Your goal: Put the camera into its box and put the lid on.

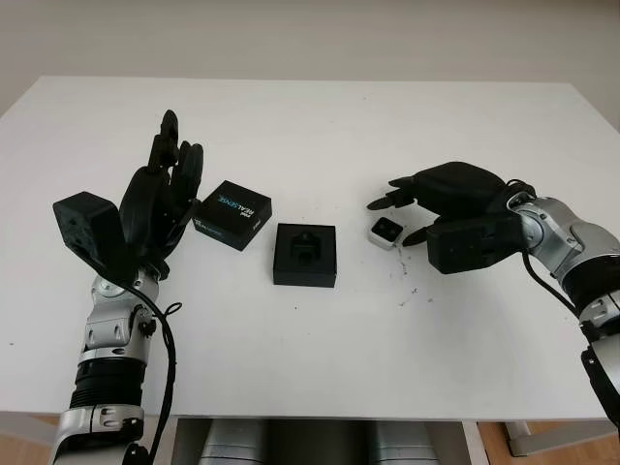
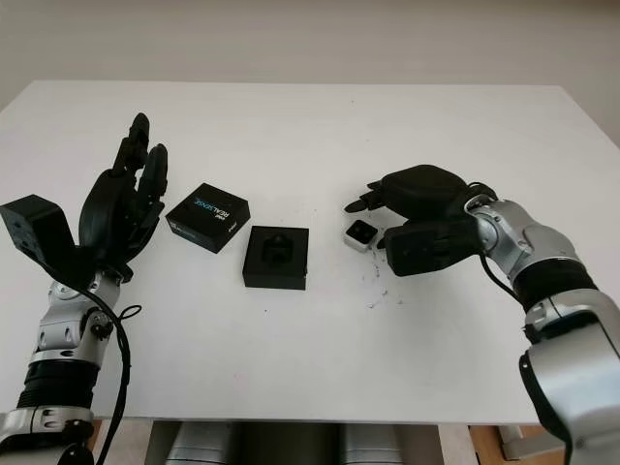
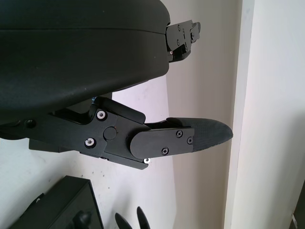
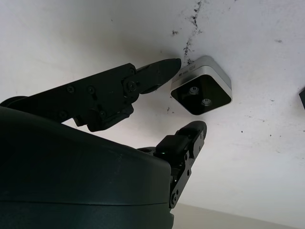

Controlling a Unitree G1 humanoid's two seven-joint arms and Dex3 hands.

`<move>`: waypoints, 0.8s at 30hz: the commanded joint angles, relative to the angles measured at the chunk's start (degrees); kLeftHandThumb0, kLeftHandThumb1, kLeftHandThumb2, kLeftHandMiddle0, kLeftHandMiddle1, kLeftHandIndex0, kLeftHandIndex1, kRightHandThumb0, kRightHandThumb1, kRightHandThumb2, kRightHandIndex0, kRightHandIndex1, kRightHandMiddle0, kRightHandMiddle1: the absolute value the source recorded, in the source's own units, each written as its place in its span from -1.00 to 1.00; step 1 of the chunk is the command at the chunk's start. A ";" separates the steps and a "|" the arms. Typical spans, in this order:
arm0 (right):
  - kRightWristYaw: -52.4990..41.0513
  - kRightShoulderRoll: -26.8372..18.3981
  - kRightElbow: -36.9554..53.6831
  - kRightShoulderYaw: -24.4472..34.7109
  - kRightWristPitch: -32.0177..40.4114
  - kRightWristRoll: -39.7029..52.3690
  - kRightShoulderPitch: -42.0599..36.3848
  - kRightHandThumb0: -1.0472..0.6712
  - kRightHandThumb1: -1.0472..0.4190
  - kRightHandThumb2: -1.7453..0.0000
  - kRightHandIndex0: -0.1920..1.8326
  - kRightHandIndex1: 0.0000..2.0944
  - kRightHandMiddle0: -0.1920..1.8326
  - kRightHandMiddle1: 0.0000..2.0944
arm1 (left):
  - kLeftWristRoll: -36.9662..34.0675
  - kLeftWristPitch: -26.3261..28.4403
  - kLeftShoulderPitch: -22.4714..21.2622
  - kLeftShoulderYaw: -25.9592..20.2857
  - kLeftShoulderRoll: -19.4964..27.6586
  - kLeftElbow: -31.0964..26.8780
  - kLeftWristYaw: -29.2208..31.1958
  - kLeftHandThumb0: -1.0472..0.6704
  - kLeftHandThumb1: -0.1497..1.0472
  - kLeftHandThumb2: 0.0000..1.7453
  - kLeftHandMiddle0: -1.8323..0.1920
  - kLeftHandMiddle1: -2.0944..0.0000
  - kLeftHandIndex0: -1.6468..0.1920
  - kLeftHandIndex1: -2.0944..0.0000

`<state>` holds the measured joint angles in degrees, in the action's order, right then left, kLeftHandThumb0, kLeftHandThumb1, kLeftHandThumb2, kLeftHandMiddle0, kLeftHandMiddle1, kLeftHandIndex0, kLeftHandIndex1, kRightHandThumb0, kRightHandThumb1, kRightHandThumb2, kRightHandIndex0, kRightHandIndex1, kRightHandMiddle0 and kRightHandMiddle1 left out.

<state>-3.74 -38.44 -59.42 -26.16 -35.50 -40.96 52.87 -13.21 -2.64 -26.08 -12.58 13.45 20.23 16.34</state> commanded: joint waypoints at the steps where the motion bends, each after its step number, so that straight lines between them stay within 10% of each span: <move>1: 1.55 0.13 -0.05 -0.57 -0.58 -0.80 -0.32 -0.23 -0.79 0.94 -0.60 -0.99 -0.10 -0.95 | 0.11 0.00 0.46 0.00 0.80 -1.30 0.12 -0.57 1.00 -0.46 1.00 1.00 1.00 1.00; 24: 0.67 1.36 -2.01 -0.40 -2.26 1.22 -0.28 -0.19 -0.80 0.94 -0.66 -0.94 -0.04 -0.93 | 0.16 0.13 0.64 -0.06 0.57 -1.47 -0.47 -0.57 1.00 -0.48 1.00 1.00 1.00 1.00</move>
<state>-3.38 -37.31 -60.87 -26.55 -37.34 -39.91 52.75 -13.14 -2.61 -25.84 -12.58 13.45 19.32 15.91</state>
